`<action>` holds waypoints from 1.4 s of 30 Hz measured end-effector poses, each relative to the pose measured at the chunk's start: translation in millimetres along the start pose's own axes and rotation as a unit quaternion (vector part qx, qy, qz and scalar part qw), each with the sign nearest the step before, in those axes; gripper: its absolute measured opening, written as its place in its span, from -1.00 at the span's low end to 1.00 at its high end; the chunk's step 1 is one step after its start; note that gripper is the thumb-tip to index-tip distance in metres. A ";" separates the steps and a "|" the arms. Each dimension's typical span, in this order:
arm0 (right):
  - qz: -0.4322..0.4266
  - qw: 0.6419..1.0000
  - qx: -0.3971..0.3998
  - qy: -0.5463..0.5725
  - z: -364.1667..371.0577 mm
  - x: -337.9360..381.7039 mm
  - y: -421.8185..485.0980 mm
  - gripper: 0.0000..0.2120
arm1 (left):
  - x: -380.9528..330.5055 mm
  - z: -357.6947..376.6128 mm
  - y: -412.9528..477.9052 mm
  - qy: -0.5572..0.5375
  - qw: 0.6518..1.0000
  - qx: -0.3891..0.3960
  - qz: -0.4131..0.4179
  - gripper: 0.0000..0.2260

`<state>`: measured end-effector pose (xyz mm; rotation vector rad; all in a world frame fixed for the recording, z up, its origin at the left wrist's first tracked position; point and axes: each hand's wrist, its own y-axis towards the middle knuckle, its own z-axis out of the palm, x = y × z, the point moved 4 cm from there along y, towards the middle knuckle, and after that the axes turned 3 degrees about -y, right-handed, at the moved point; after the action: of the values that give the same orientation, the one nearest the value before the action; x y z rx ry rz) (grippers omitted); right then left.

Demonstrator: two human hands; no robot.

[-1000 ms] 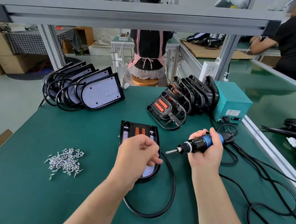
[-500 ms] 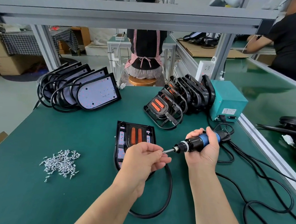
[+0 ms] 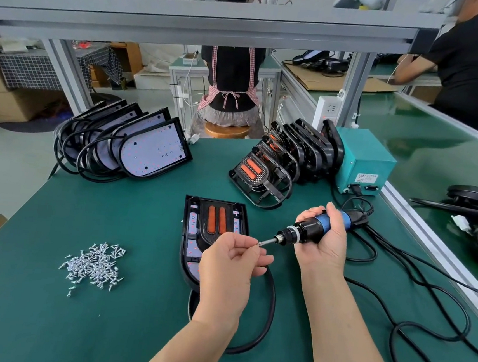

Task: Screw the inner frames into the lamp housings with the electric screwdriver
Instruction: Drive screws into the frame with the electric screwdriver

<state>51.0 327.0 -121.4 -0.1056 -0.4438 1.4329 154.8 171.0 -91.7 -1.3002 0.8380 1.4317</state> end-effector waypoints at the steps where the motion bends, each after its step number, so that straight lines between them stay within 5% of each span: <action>1: 0.000 1.000 0.000 0.000 0.1 -0.1 0.2 -0.86 | 0.5 -0.2 -0.3 0.004 1.000 -0.003 0.007 -0.88; 13: -0.003 1.000 -0.007 -0.011 1.2 -0.9 -3.4 -0.87 | 2.9 0.8 -1.1 0.094 0.992 -0.017 0.087 -0.78; 20: 0.005 1.000 -0.013 -0.005 2.2 -2.5 -5.8 -0.86 | -2.6 1.4 -3.4 0.281 0.920 -0.019 0.273 -0.74; 30: 0.009 1.000 -0.007 0.005 1.0 -0.6 -6.2 -0.85 | -5.7 -2.2 2.6 0.314 0.912 0.043 0.260 -0.67; 36: 0.015 1.000 -0.010 0.014 -0.4 1.0 -4.9 -0.87 | -28.6 -31.6 5.0 0.360 0.874 -0.067 0.320 -0.45; 39: 0.016 1.000 -0.014 0.017 -2.6 -0.2 -5.1 -0.86 | -30.0 -65.9 30.6 0.355 0.908 -0.142 0.171 -0.32; 42: 0.014 1.000 -0.014 0.006 -3.6 0.1 -4.9 -0.85 | -18.8 -82.8 50.3 0.355 0.932 -0.079 -0.008 -0.17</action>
<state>56.9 327.1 -123.0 -0.1443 -0.4549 1.4534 129.7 75.6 -94.8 -1.9937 1.1845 1.0182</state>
